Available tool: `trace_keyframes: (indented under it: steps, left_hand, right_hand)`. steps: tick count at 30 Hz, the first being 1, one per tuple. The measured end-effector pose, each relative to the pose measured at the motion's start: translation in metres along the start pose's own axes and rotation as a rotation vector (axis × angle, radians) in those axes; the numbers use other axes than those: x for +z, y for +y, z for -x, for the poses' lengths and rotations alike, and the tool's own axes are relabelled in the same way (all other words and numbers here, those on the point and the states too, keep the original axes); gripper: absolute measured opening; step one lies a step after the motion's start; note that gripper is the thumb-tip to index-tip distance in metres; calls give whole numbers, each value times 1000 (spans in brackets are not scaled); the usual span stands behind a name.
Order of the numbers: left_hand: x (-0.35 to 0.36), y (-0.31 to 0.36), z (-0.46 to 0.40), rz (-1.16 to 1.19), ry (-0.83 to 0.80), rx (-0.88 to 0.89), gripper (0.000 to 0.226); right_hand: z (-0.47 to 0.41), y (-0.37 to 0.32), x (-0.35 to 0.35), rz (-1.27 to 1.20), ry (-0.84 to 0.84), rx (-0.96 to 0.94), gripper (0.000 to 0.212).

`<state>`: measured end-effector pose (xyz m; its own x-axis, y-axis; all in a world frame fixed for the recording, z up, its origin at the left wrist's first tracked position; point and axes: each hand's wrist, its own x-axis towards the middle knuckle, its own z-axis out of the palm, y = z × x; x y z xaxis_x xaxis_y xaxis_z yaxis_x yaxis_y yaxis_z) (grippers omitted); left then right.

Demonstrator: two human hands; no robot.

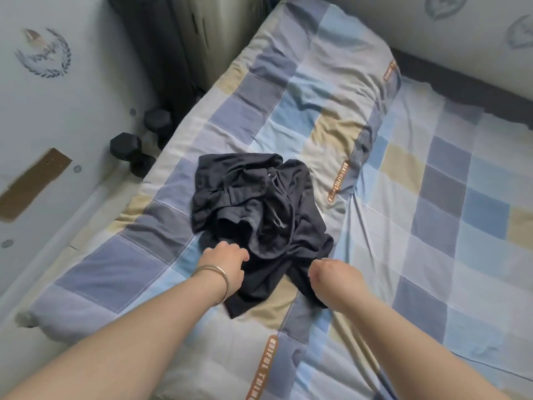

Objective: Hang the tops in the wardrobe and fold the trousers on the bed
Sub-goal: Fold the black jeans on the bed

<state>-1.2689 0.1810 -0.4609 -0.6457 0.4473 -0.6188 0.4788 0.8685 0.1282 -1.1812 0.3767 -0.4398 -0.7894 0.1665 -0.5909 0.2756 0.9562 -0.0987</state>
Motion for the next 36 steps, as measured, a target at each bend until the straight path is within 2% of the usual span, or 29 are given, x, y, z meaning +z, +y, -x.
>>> trace_keyframes:
  steps: [5,7,9,10,11,13,15,18,21,23,29,33,36]
  left_hand:
    - [42,0,-77,-534,98,281,65]
    - [51,-6,-104,-684,103,326,55]
    - [55,-12,-118,-672,81,316,41]
    - [55,-14,-121,-646,101,329,37]
    - [54,-15,-120,-625,112,358,34]
    - [47,-16,-103,-520,81,393,27]
    - [39,-19,-82,-352,51,358,20]
    - [8,-20,-41,-169,30,293,24]
    - [-35,-7,5,0,-20,349,35]
    - [-61,0,31,75,-28,374,32]
    - [-102,22,82,-41,-9,266,20]
    - [-112,22,110,-30,-185,199,39]
    - [-152,38,128,-56,-160,216,33]
  right_hand:
    - [-78,-19,38,-46,119,-203,32]
    - [-102,-25,53,51,108,-348,49]
    - [-117,-27,68,227,18,-400,73]
    - [-121,-27,74,285,1,-390,78]
    - [-123,-28,77,324,5,-377,75]
    - [-120,-31,77,387,63,-408,52]
    - [-111,-31,67,393,62,-443,30]
    - [-79,-22,27,260,-29,-409,24]
    - [-27,-8,-33,104,-99,-355,21]
    - [15,0,-81,-12,-125,-319,14]
    - [162,19,-236,-48,-56,-303,12]
    - [255,63,-313,-82,47,-127,20]
    - [319,120,-340,106,58,60,29]
